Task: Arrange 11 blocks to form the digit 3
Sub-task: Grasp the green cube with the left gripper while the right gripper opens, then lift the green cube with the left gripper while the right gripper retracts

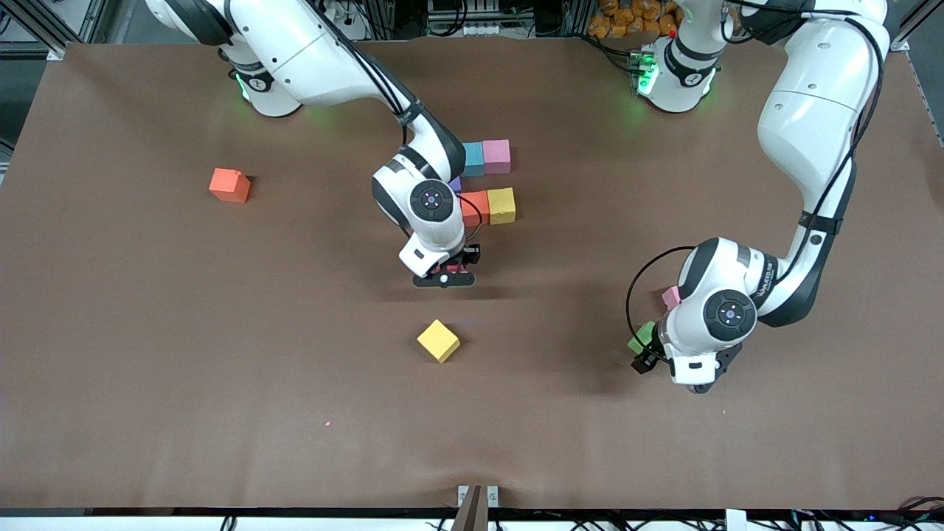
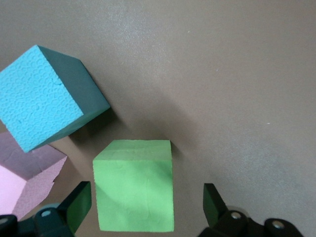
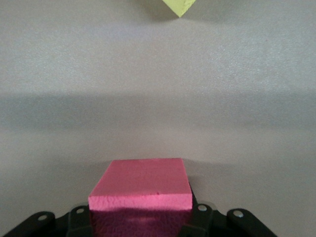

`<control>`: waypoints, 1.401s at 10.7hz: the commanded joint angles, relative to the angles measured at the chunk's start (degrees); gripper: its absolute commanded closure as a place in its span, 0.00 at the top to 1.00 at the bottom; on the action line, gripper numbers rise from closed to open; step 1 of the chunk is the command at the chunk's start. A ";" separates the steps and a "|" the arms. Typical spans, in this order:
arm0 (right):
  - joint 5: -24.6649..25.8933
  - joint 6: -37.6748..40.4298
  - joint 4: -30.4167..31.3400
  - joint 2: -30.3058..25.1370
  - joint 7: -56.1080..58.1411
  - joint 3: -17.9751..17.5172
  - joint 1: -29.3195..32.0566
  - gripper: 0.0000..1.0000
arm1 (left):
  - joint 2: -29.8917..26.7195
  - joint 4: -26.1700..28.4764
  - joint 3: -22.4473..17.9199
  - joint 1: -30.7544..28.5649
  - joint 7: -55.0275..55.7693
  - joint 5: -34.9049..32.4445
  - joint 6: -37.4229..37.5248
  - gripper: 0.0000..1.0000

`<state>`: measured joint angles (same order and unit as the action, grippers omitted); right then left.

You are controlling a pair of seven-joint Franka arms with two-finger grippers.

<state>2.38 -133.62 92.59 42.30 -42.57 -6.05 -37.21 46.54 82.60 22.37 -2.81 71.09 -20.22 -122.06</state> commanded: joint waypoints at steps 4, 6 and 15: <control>0.17 0.29 -0.22 -1.77 -0.33 -0.54 0.56 1.00 | 1.71 -0.60 -0.22 0.27 0.98 -3.60 -0.90 1.00; 0.17 3.87 -0.13 -5.90 -0.23 -0.45 1.52 1.00 | 2.06 -0.51 -0.22 0.53 1.94 -3.16 -0.90 0.66; -0.98 17.21 7.43 -35.77 19.39 -3.96 30.14 1.00 | -0.75 -0.51 4.86 3.78 22.39 -2.11 1.37 0.00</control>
<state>2.35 -121.00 96.80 12.69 -29.78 -7.09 -13.20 47.51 81.66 25.13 0.86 88.96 -22.15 -122.83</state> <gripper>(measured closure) 0.000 0.401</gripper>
